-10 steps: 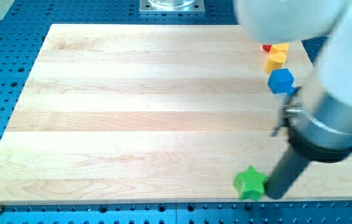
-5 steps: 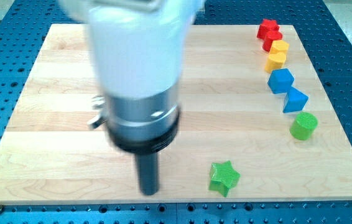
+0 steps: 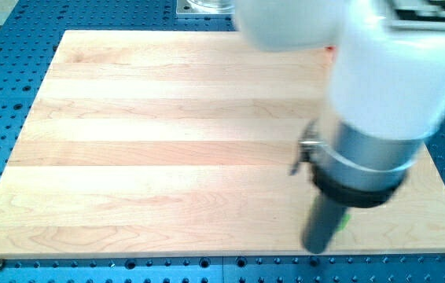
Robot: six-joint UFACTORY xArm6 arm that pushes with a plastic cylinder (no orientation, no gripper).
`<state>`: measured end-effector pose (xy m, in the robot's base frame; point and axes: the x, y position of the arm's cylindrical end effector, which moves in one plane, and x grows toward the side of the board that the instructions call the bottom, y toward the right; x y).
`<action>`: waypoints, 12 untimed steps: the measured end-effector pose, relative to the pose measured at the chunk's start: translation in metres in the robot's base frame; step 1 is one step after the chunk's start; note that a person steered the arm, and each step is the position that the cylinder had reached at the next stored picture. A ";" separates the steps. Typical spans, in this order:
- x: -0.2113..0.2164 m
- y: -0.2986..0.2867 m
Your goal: Move the green star to the left of the blue cube
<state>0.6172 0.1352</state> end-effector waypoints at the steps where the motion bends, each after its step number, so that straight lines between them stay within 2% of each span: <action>1: -0.025 0.064; 2: -0.064 0.044; 4: -0.002 0.029; 5: -0.025 -0.015; 6: -0.070 -0.011; 7: -0.051 -0.009; 8: -0.078 0.029; 9: -0.126 0.036; 11: -0.113 0.017; 12: -0.138 0.008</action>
<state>0.4790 0.1430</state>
